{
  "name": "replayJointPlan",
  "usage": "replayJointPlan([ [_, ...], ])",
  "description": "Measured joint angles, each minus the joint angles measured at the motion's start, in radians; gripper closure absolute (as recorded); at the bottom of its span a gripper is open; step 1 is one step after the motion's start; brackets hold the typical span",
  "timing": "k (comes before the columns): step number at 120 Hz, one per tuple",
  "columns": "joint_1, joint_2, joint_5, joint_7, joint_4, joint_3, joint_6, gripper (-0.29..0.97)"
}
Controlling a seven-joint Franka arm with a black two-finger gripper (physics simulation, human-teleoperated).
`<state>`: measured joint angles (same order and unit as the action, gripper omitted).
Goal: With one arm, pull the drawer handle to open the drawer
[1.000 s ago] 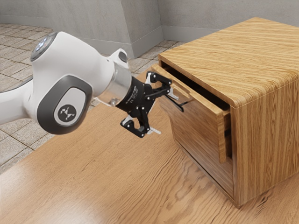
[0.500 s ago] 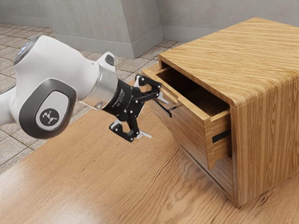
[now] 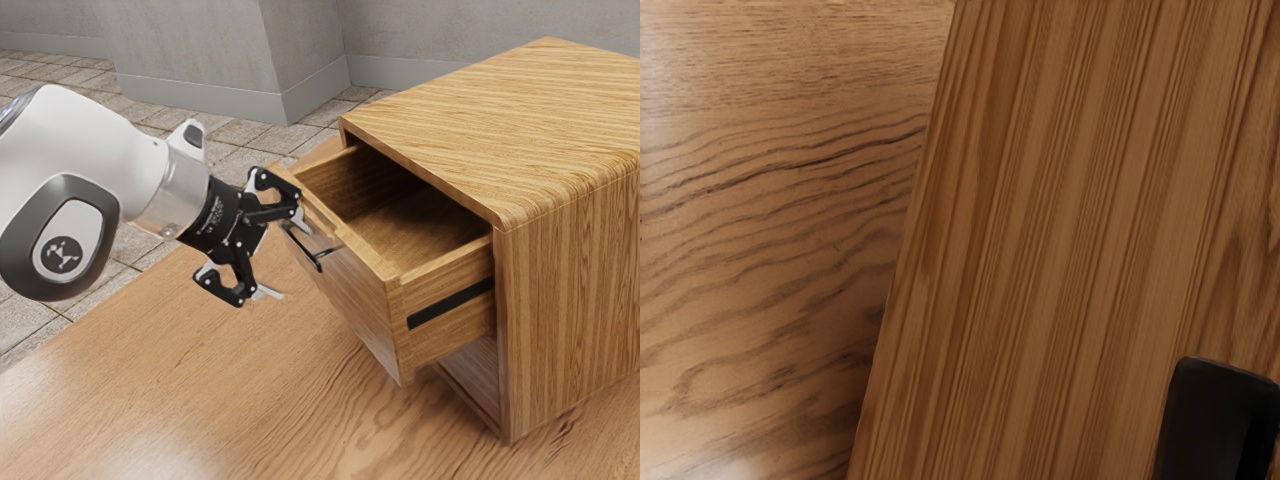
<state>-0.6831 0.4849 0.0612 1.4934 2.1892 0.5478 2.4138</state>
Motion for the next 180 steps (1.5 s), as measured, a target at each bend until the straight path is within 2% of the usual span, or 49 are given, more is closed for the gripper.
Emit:
replayJointPlan([
  [31, 0.029, 0.046, 0.065, -0.007, 0.032, -0.020, -0.024, 0.01],
  [47, 0.082, 0.066, 0.037, -0.012, 0.038, -0.071, -0.029, 0.03],
  [66, 0.096, 0.100, 0.016, -0.016, 0.063, -0.109, -0.036, 0.02],
  [98, 0.099, 0.158, 0.013, -0.016, 0.125, -0.122, -0.054, 0.01],
  [138, 0.145, 0.248, 0.038, -0.016, 0.171, -0.152, -0.093, 0.01],
  [146, 0.220, 0.297, 0.039, -0.014, 0.173, -0.229, -0.117, 0.01],
  [152, 0.344, 0.377, 0.034, -0.014, 0.132, -0.332, -0.169, 0.01],
  [160, 0.508, 0.476, 0.025, -0.013, -0.033, -0.448, -0.293, 0.01],
  [170, 0.622, 0.474, 0.018, -0.012, -0.299, -0.485, -0.481, 0.01],
  [180, 0.660, 0.443, 0.017, -0.010, -0.384, -0.490, -0.613, 0.01],
])
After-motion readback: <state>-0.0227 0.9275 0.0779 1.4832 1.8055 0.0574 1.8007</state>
